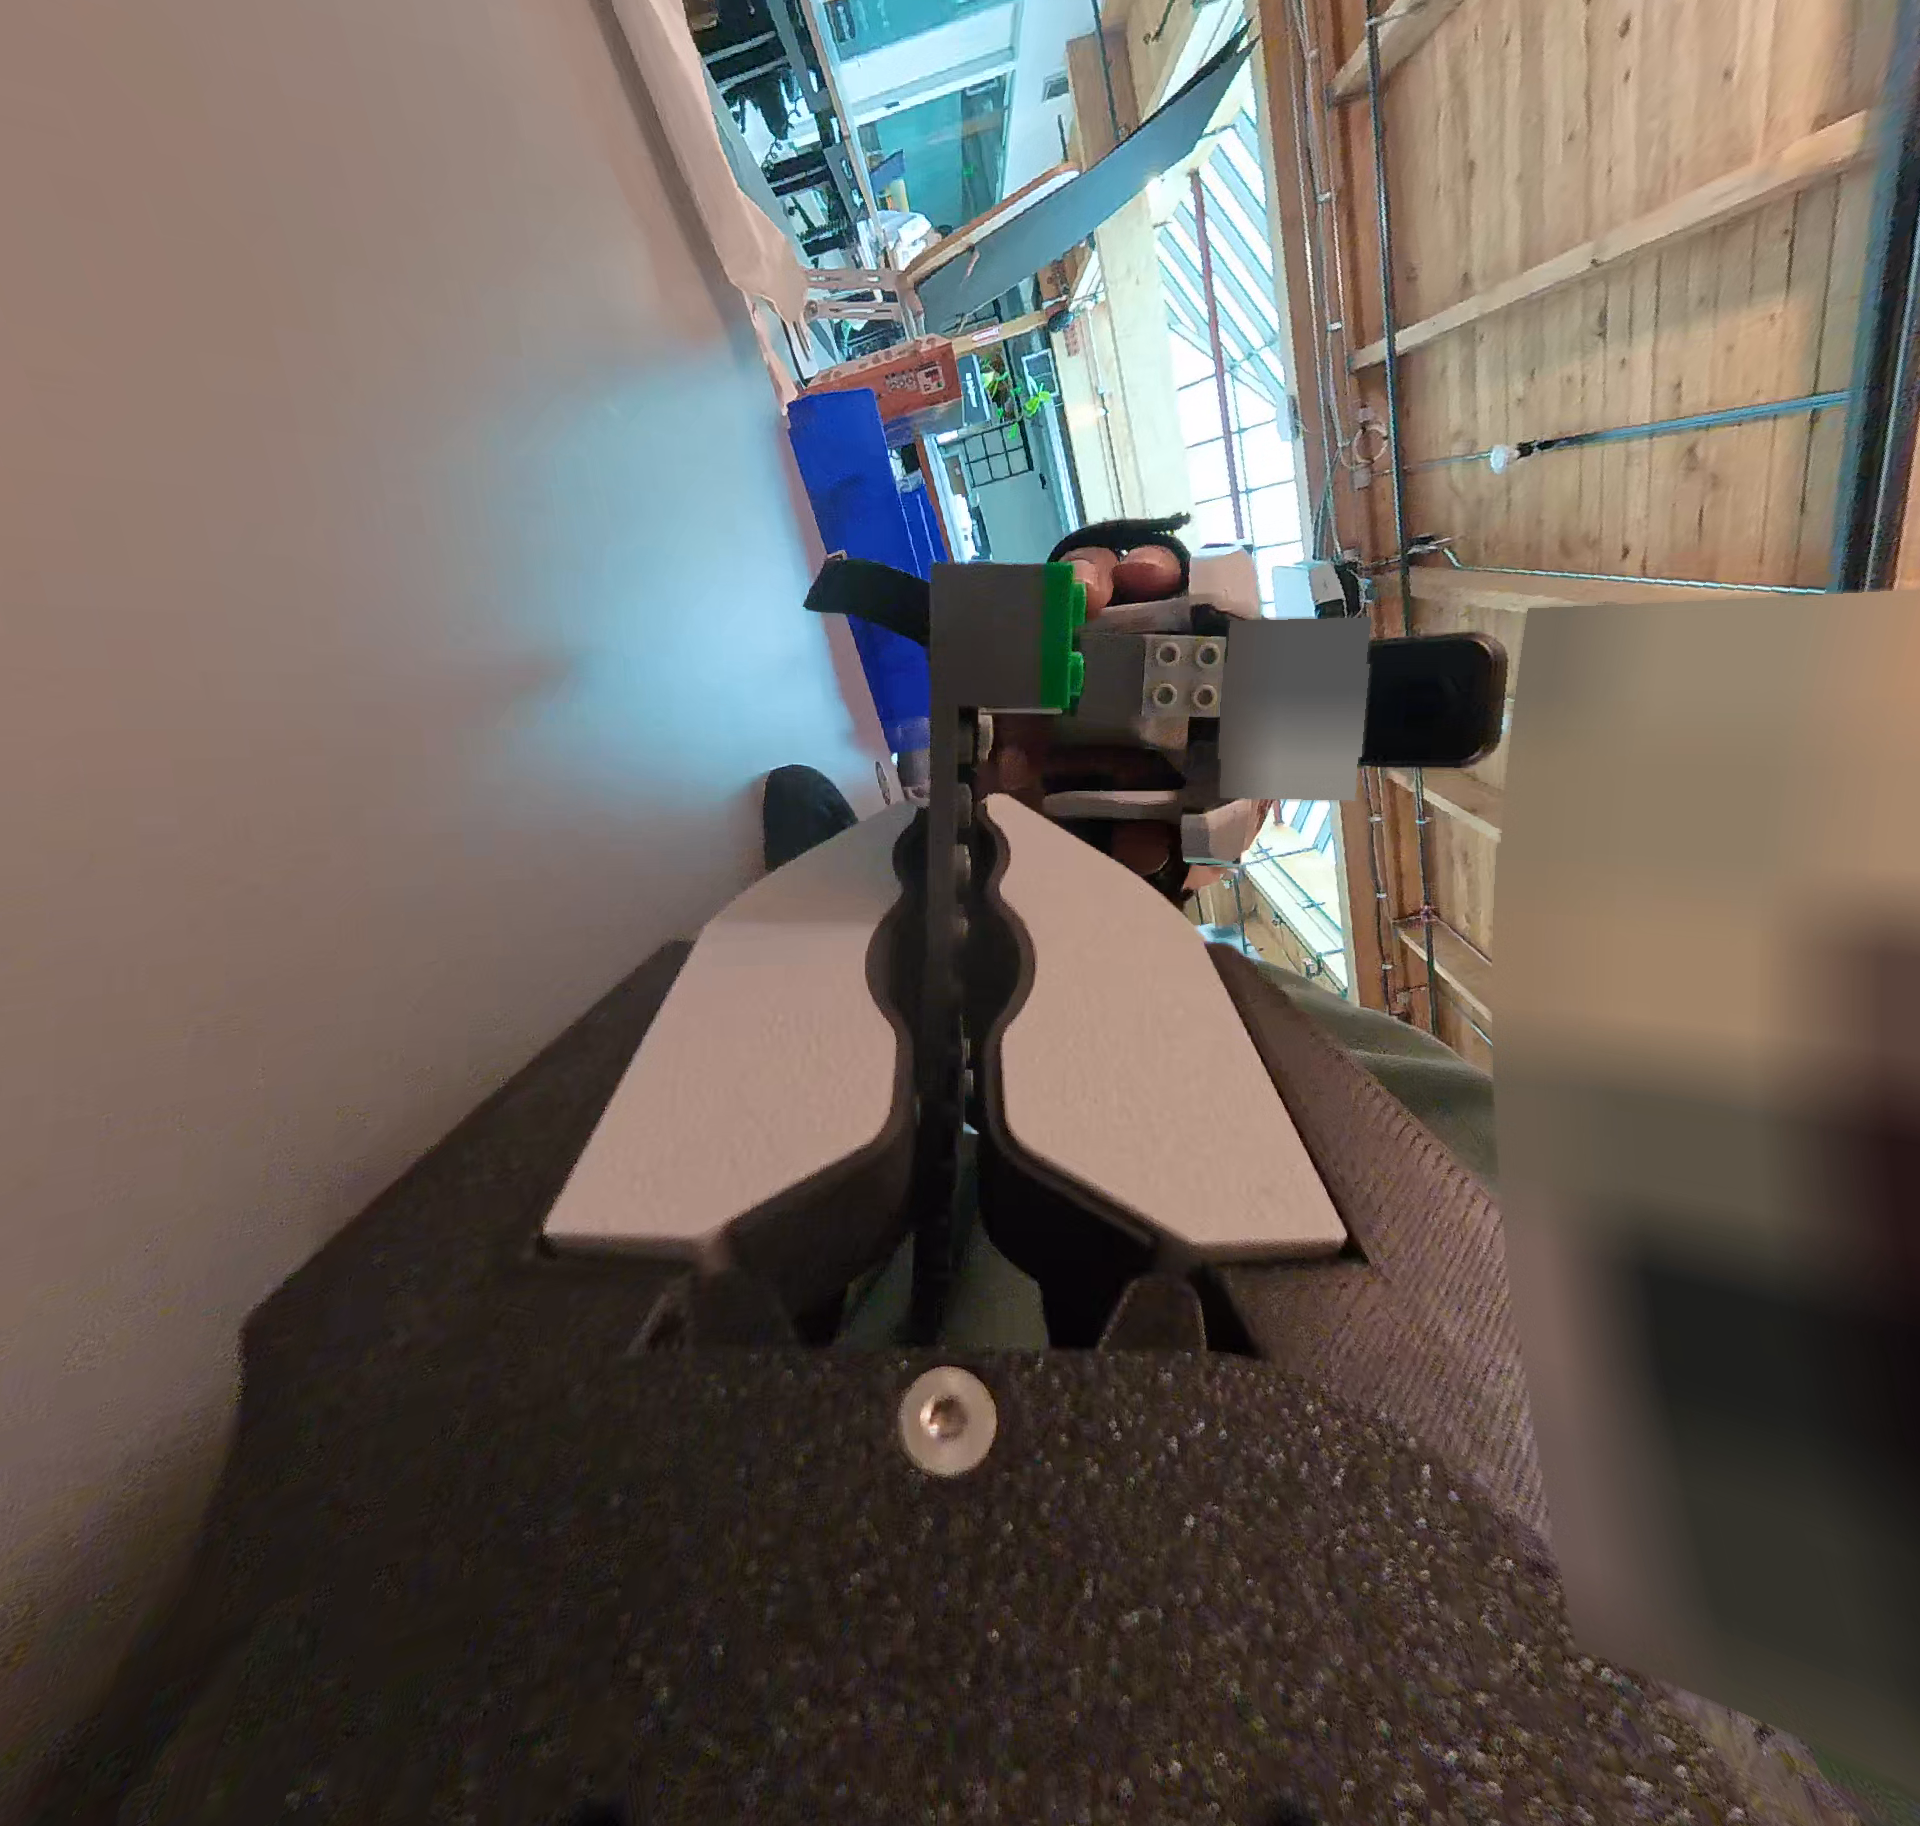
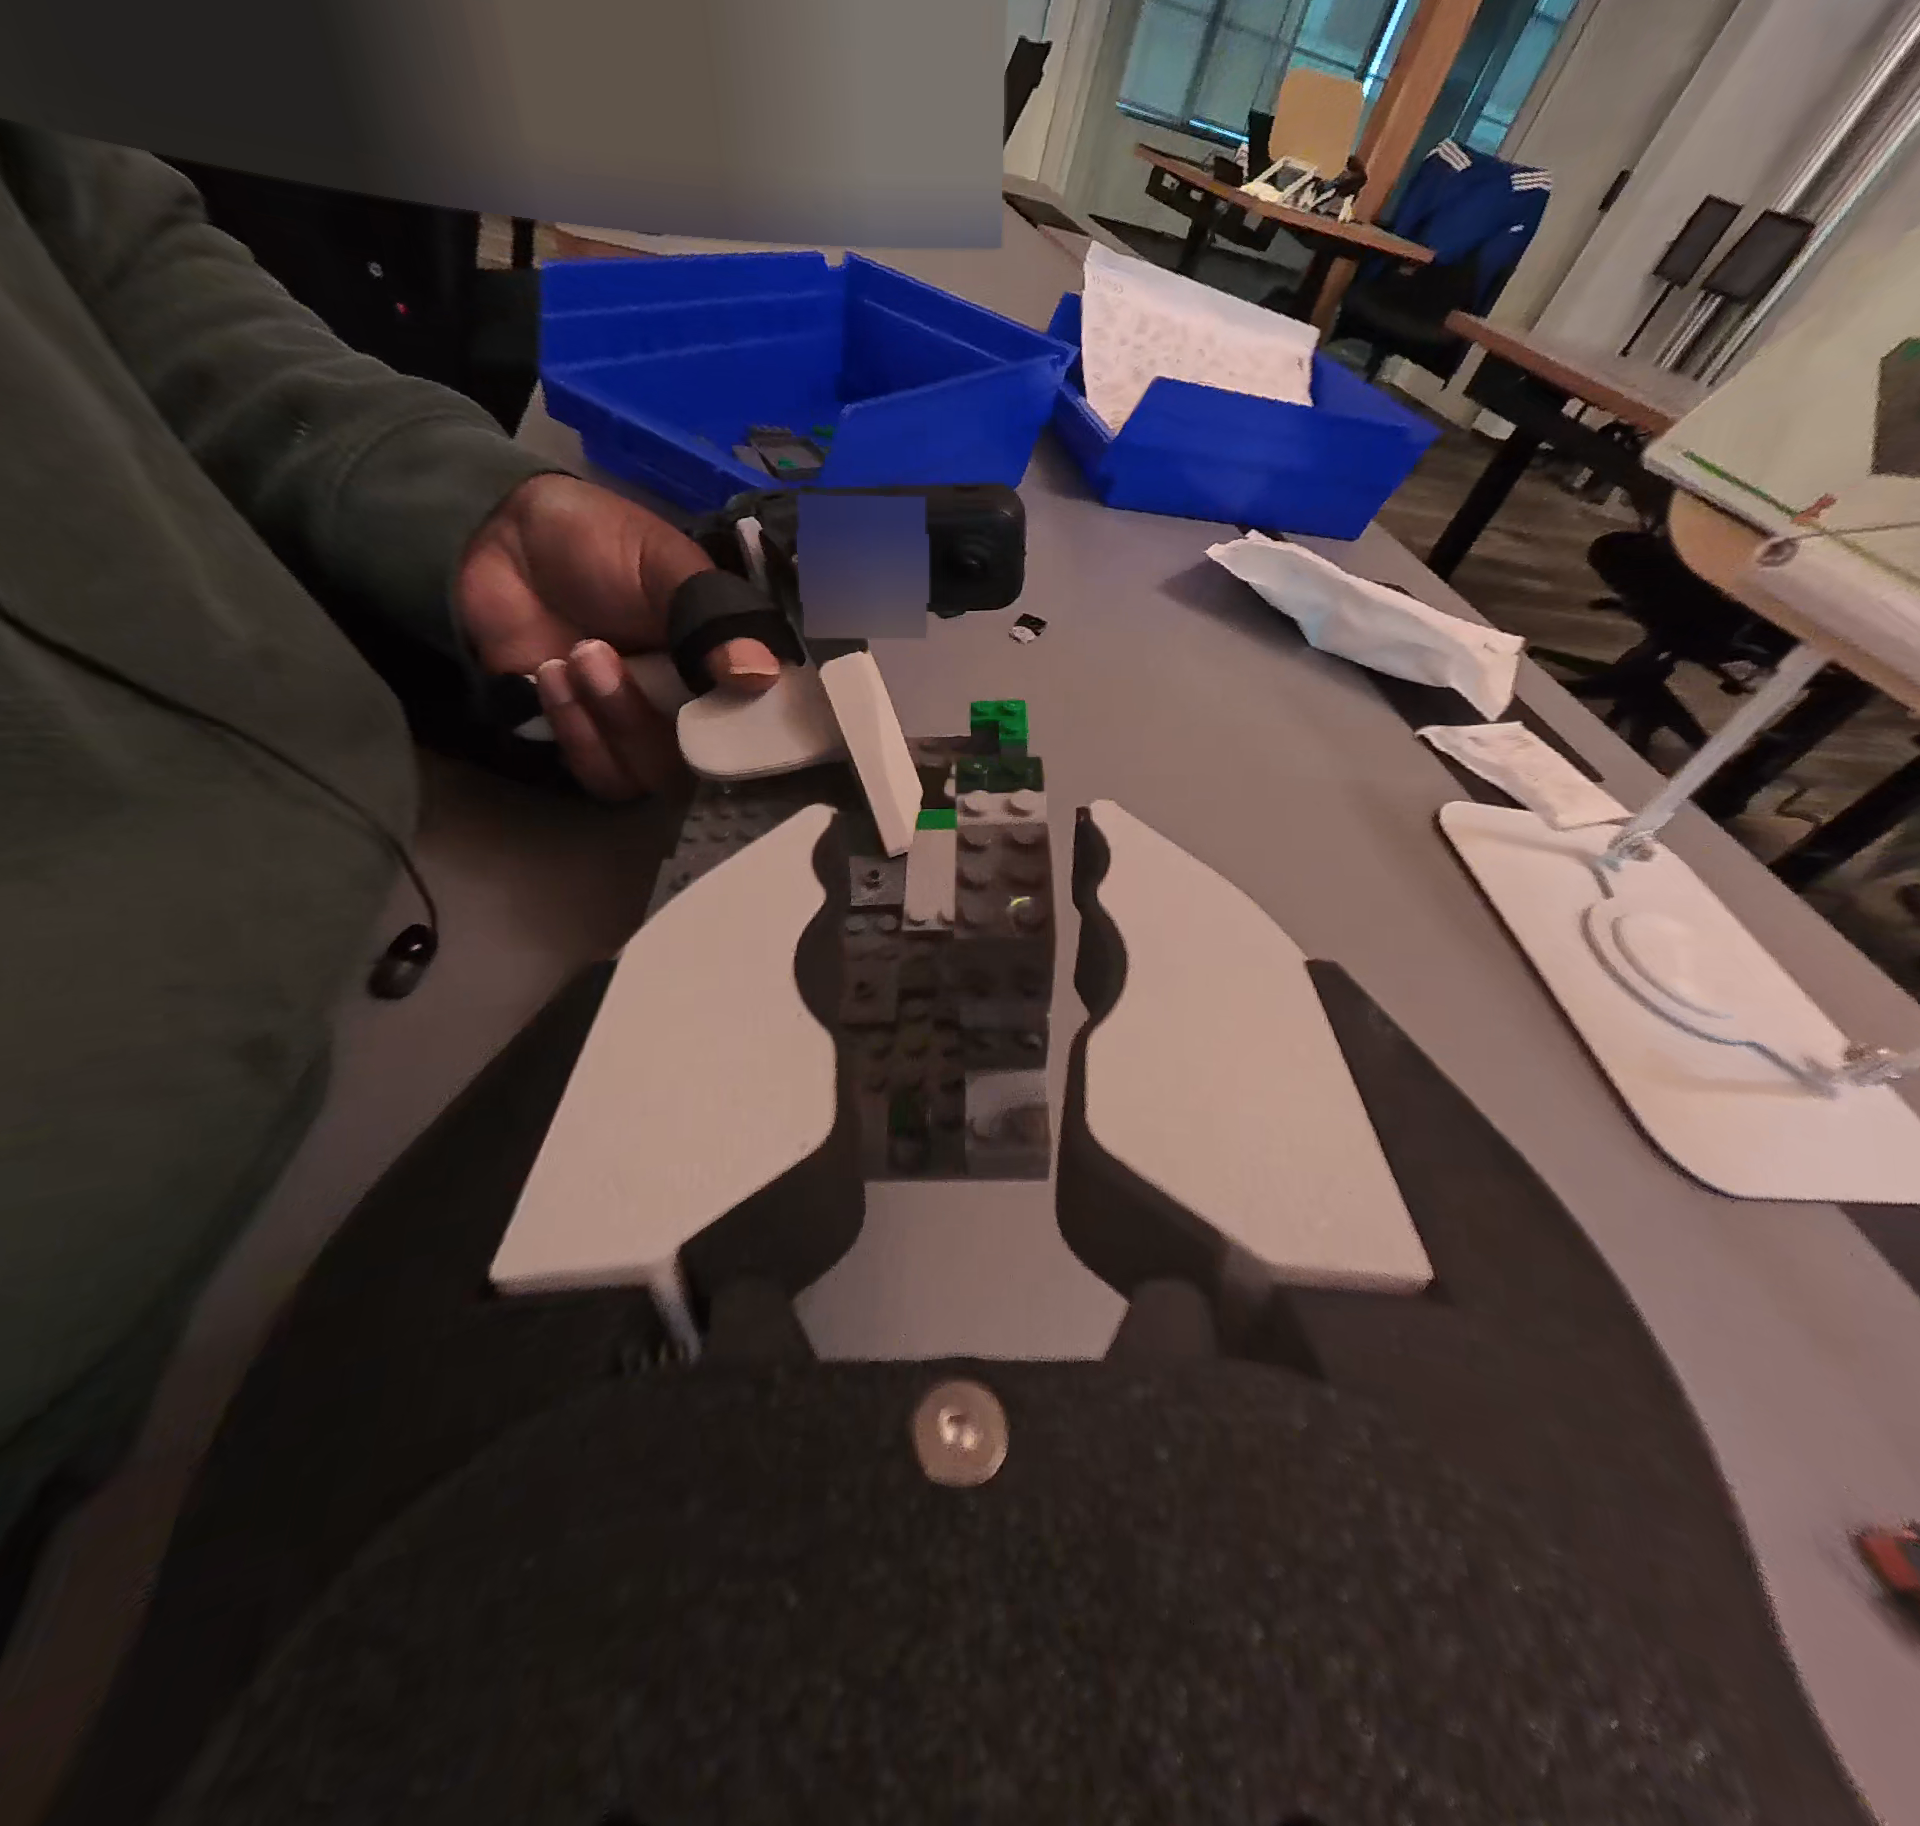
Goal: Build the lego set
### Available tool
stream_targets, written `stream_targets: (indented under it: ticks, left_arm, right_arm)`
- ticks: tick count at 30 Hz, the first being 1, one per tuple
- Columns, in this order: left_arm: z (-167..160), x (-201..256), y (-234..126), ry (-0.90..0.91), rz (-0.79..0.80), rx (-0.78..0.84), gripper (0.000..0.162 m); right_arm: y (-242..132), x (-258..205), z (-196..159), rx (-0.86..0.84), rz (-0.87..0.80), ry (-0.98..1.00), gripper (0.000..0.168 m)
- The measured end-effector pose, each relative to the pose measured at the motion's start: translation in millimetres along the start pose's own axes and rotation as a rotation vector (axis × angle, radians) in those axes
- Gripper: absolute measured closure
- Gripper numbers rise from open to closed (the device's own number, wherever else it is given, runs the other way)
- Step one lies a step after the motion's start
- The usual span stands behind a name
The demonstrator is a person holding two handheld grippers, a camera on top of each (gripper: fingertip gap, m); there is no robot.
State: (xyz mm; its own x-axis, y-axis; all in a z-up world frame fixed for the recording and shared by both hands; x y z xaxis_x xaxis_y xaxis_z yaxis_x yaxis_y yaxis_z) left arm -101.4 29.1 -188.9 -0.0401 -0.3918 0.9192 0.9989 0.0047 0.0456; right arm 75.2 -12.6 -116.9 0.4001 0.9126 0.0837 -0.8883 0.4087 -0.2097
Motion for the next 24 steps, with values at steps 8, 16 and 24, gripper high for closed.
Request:
stream_targets:
  ticks: [8, 16, 24]
  left_arm:
    - [-4, 3, 3, -0.014, -0.010, 0.038, 0.156]
    - [-4, -2, 6, -0.043, -0.019, 0.060, 0.156]
    - [-4, -9, 4, -0.091, -0.034, 0.082, 0.156]
  right_arm:
    - [5, 3, 11, 0.037, -0.069, -0.104, 0.144]
    - [6, 3, 9, 0.008, -0.098, -0.156, 0.143]
    - [-7, 24, -7, 0.014, -0.087, -0.037, 0.132]
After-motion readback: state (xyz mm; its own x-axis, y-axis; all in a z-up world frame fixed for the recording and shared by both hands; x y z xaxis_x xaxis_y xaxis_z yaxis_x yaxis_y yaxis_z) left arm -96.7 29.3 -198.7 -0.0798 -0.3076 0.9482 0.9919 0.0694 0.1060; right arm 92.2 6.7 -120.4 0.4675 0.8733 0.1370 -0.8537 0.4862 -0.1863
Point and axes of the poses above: each gripper's, where its closed fingertips meet, y out along the fingers, z out of its top, x = y × z across the jaws, the point moved 8 cm from there along -y, back along the fingers, and after that the axes turned 8 degrees about y, right-handed, at the moved point
